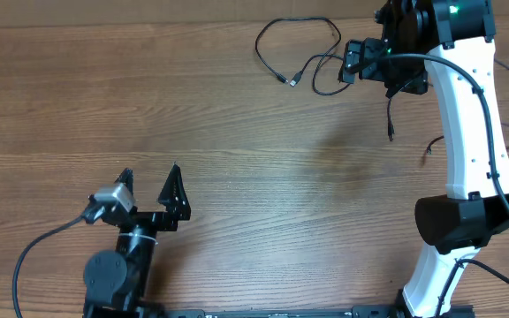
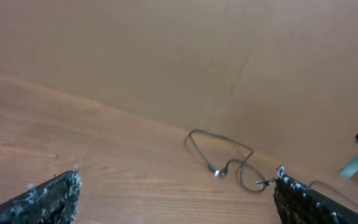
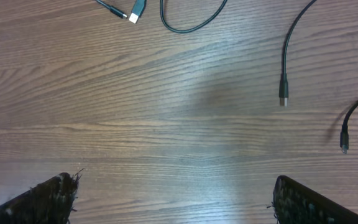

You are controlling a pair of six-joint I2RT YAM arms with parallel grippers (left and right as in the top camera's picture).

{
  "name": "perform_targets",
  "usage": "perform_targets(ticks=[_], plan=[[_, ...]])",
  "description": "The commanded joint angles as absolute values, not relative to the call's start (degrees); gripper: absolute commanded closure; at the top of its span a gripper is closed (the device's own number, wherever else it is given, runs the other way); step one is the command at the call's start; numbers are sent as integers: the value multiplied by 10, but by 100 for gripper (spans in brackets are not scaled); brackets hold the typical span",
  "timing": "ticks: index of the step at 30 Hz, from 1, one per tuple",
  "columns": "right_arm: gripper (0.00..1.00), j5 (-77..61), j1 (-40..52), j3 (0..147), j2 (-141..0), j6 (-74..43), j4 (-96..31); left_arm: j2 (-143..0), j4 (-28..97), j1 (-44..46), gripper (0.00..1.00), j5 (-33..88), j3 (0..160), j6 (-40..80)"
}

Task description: Untangle cables

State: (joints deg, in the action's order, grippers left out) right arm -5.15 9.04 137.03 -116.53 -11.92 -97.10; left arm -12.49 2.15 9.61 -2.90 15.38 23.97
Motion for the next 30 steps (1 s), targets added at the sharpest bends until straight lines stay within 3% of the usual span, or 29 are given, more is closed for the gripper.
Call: perform_targets(ticks=[1,7,15,21,30], plan=[[0,-52,90,1372,-1150,-115,-970,-68,1,93,0,-47,117,254],[0,-52,90,1372,-1150,-115,-969,-1,-133,77,0,-72,5,290],[0,-52,90,1372,-1150,-115,-969,-2,-55,35,0,-62,3,279],[0,-52,90,1372,-1150,-115,-969,-2,46,18,0,43,3,121],[0,-52,90,1372,-1150,-115,-969,-2,44,14,1,42,3,81]])
